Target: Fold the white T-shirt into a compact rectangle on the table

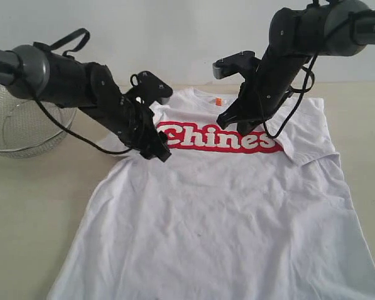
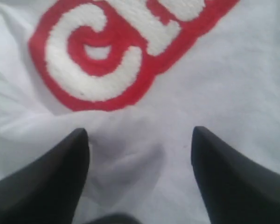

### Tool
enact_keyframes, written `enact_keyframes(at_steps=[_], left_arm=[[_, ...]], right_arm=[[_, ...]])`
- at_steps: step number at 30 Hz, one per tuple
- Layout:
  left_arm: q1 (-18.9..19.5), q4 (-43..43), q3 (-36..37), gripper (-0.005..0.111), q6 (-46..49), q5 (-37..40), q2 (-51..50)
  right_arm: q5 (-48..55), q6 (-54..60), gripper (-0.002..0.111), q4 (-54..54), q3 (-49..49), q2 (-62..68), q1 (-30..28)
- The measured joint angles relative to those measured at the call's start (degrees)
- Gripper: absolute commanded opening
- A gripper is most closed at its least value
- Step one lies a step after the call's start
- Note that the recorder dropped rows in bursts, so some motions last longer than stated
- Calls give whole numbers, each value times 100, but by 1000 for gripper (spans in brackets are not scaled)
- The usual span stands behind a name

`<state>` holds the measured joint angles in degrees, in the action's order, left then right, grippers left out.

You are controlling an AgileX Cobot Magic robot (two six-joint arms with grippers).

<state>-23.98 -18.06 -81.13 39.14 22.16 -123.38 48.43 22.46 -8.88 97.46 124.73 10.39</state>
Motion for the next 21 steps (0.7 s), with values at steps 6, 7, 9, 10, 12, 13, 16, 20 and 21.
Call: enact_keyframes(at_steps=[6,7,9,10,12,13,16,20,21], left_arm=[[86,10,0,59,-304,-35,521],[99,10,0,59,-451,-35,617],[187,10,0,56,-984,-35,786],[238,10,0,51,-1224,-48,838],[397,10,0,38,-1776,-60,935],[467,10,0,28,-1978,-46,964],[719,10,0,5,-2255,104,1025],[925,10,0,5,-2342,437,1047],[925,-13,0,5,-2342,496,1047]], right_arm=[[0,-11,0,0,0,0,0],[0,-11,0,0,0,0,0],[15,-11,0,0,0,0,0],[15,-11,0,0,0,0,0],[15,-11,0,0,0,0,0],[15,-11,0,0,0,0,0],[15,-11,0,0,0,0,0],[15,-11,0,0,0,0,0],[15,-11,0,0,0,0,0]])
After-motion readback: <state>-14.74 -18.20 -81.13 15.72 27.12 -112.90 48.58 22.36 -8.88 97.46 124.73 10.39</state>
